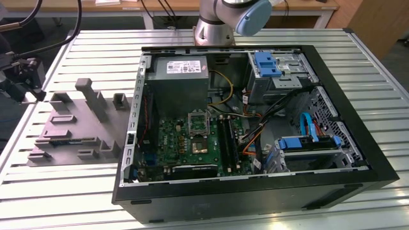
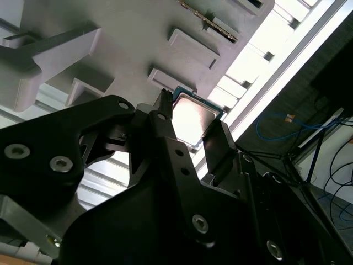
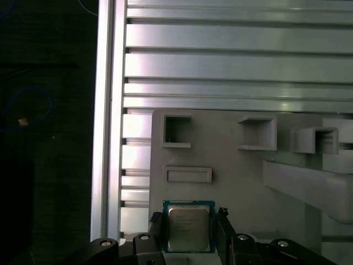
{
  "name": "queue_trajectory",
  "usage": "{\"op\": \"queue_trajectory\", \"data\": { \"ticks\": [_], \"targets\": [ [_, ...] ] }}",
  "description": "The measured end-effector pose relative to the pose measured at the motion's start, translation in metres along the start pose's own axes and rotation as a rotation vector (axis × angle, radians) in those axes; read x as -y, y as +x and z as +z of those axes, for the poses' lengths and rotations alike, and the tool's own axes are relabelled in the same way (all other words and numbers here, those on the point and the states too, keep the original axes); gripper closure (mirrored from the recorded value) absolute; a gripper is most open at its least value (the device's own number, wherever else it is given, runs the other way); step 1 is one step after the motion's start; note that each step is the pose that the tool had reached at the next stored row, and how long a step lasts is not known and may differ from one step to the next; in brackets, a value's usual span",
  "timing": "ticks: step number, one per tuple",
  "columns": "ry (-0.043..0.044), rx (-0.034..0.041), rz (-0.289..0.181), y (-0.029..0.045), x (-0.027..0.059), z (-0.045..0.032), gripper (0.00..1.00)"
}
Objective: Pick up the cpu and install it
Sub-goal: 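Pick up the cpu and move it towards the insertion slot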
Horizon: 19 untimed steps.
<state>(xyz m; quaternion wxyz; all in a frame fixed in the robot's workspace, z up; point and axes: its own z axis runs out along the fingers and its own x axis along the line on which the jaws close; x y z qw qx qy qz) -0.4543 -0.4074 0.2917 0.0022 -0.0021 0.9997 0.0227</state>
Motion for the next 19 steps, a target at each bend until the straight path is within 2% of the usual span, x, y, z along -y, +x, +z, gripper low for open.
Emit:
{"op": "queue_trajectory", "data": {
  "ticks": [10, 19],
  "targets": [
    [0.0001, -0.0001, 0.000, 0.0000, -0.0001, -0.0031, 0.53],
    [0.0000, -0.0001, 0.000, 0.0000, -0.0005, -0.0097, 0.53]
  ]
}}
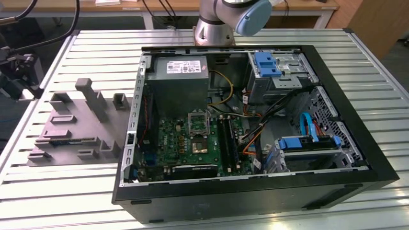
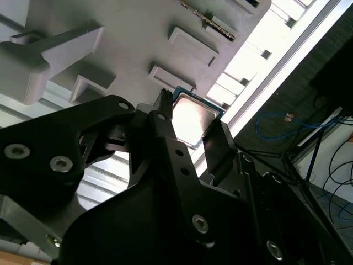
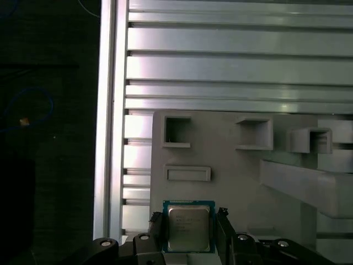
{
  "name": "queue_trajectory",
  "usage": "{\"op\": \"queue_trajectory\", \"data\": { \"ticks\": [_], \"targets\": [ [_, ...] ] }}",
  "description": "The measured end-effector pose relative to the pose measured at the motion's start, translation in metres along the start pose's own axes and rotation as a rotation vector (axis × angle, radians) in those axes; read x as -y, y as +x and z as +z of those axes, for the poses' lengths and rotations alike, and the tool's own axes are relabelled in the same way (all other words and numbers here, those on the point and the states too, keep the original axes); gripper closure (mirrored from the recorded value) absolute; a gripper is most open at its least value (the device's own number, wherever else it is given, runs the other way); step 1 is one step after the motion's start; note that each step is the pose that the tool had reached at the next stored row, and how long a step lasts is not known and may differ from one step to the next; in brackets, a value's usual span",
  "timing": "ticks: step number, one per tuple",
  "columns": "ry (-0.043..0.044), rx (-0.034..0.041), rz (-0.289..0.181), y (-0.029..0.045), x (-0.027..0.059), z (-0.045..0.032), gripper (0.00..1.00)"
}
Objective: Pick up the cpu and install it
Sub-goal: 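Pick up the cpu and move it towards the insertion slot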
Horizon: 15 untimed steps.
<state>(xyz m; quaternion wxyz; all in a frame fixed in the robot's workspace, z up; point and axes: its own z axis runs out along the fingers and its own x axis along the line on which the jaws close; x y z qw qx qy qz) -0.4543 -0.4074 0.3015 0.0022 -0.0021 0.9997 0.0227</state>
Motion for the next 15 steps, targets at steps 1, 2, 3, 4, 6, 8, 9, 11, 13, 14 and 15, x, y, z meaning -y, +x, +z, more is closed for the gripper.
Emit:
{"op": "queue_trajectory", "data": {
  "ticks": [1, 2, 3, 4, 6, 8, 9, 11, 13, 14, 15],
  "targets": [
    [0.0000, 0.0000, 0.000, 0.0000, 0.0000, -0.0008, 0.53],
    [0.0000, 0.0001, 0.000, 0.0000, 0.0000, -0.0014, 0.53],
    [-0.0001, 0.0003, 0.000, 0.0000, -0.0001, -0.0017, 0.53],
    [-0.0002, 0.0003, 0.000, 0.0000, -0.0001, -0.0019, 0.53],
    [0.0001, -0.0001, 0.000, 0.0000, -0.0001, -0.0028, 0.53],
    [-0.0001, 0.0002, 0.000, 0.0000, -0.0001, -0.0032, 0.53],
    [0.0000, 0.0001, 0.000, 0.0000, -0.0002, -0.0035, 0.53],
    [-0.0001, 0.0000, 0.000, 0.0000, -0.0002, -0.0035, 0.53],
    [0.0000, 0.0000, 0.000, 0.0000, -0.0002, -0.0039, 0.53],
    [0.0001, -0.0001, 0.000, 0.0000, -0.0002, -0.0042, 0.53],
    [0.0000, 0.0000, 0.000, 0.0000, -0.0002, -0.0044, 0.53]
  ]
}}
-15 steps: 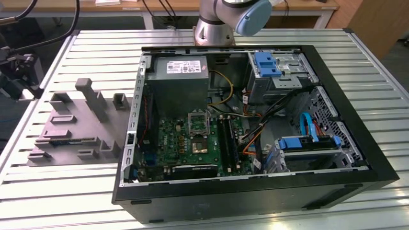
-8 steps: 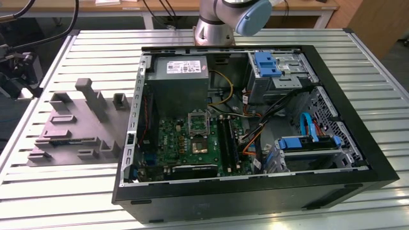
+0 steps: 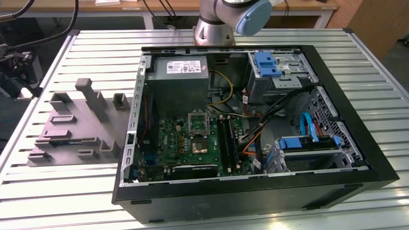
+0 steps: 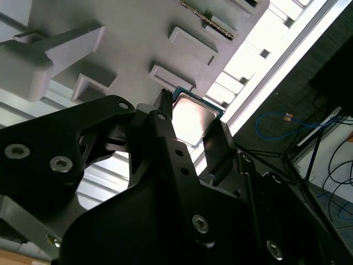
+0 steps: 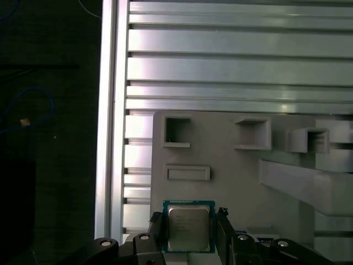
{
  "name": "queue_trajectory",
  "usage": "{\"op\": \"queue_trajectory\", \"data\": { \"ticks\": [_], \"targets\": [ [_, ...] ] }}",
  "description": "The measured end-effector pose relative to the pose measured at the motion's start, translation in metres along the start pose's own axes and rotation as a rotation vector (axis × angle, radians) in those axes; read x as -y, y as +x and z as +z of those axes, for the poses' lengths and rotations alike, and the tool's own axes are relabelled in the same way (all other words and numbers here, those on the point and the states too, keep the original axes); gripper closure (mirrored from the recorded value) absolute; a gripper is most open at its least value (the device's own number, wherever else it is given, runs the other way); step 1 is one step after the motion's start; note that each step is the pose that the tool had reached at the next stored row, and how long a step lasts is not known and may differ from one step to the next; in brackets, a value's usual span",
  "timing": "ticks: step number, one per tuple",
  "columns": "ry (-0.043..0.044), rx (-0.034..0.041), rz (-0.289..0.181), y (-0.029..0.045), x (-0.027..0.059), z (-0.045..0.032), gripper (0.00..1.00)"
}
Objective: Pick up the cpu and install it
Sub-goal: 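Pick up the cpu and move it towards the insertion slot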
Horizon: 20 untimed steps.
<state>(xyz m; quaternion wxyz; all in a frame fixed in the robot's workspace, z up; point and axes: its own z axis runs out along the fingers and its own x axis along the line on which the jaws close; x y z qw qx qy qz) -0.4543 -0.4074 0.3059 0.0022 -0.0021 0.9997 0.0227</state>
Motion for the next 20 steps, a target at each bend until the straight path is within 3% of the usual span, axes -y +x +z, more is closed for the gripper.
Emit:
{"op": "queue_trajectory", "data": {
  "ticks": [20],
  "targets": [
    [0.0002, 0.0001, 0.000, 0.0000, -0.0002, -0.0053, 0.53]
  ]
}}
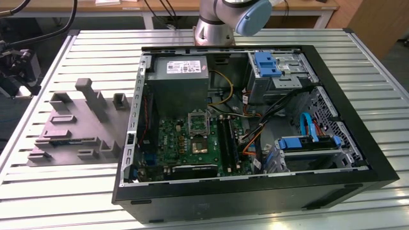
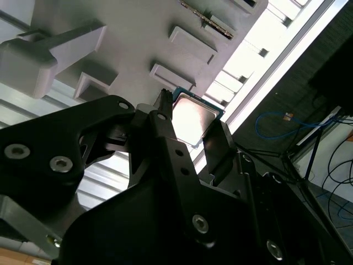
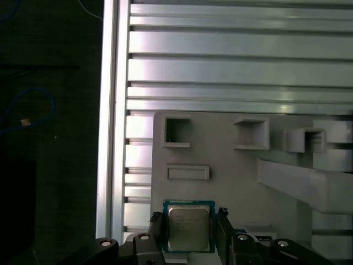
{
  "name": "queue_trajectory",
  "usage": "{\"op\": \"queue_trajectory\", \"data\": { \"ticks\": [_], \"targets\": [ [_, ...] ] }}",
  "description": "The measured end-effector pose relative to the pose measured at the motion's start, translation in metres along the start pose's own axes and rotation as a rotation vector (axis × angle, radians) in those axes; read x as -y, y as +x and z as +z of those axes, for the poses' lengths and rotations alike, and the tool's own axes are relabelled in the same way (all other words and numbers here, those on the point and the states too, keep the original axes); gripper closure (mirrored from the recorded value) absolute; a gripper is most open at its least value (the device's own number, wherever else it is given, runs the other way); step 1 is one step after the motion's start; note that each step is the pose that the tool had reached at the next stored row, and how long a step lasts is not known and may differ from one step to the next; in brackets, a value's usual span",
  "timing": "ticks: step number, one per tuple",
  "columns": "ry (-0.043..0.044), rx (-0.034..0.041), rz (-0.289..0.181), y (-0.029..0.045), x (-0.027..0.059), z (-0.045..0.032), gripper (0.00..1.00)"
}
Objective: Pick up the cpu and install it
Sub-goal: 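Pick up the cpu and move it towards the insertion slot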
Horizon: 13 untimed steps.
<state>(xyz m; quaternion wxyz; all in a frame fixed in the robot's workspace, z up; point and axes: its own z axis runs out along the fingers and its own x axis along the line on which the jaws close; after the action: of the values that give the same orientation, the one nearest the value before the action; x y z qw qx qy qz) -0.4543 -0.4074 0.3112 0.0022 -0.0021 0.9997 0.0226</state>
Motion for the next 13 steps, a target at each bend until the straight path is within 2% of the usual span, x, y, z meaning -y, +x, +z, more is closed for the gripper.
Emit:
{"op": "queue_trajectory", "data": {
  "ticks": [13],
  "targets": [
    [0.0000, 0.0001, 0.000, 0.0000, -0.0002, -0.0046, 0.53]
  ]
}}
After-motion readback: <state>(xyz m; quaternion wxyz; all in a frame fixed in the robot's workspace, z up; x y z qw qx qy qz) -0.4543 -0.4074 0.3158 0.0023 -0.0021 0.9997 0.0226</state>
